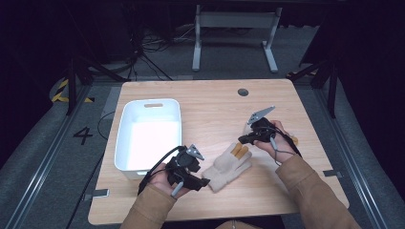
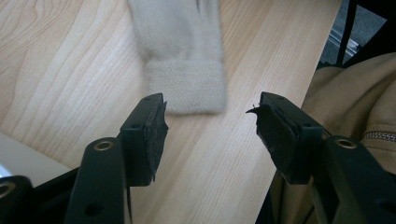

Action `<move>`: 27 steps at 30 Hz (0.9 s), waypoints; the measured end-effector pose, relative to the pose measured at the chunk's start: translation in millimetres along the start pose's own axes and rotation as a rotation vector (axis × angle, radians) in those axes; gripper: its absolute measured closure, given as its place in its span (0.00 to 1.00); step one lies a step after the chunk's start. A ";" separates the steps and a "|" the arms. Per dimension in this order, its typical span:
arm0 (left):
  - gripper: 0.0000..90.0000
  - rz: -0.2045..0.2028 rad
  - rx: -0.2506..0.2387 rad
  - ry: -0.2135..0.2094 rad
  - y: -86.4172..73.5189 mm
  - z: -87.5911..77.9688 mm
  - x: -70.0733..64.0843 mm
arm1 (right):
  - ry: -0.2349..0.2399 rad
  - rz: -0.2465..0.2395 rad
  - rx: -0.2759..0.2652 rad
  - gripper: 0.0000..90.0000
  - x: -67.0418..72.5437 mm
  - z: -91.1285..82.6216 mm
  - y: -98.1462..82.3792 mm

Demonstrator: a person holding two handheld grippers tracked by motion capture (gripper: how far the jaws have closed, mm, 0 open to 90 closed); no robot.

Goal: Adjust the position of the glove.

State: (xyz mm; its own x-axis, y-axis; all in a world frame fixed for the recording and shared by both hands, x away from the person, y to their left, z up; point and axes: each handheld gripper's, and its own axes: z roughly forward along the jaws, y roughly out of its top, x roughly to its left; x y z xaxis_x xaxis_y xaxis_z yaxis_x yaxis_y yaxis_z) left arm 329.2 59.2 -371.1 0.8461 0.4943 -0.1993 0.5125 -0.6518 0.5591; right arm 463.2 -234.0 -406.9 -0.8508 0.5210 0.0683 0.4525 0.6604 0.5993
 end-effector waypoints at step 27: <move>0.47 -0.008 0.013 0.015 -4.3 2.8 -1.2 | 0.005 -0.026 0.099 1.00 7.5 39.8 2.6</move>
State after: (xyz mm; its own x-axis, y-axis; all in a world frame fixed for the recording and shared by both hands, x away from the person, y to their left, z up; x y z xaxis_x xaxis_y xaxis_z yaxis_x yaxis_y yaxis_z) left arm 326.5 59.8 -375.5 0.8396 0.5083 -0.1916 0.5214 -0.6550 0.5469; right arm 468.6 -206.8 -436.6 -0.8638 0.5006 0.0574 0.4541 0.7240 0.5193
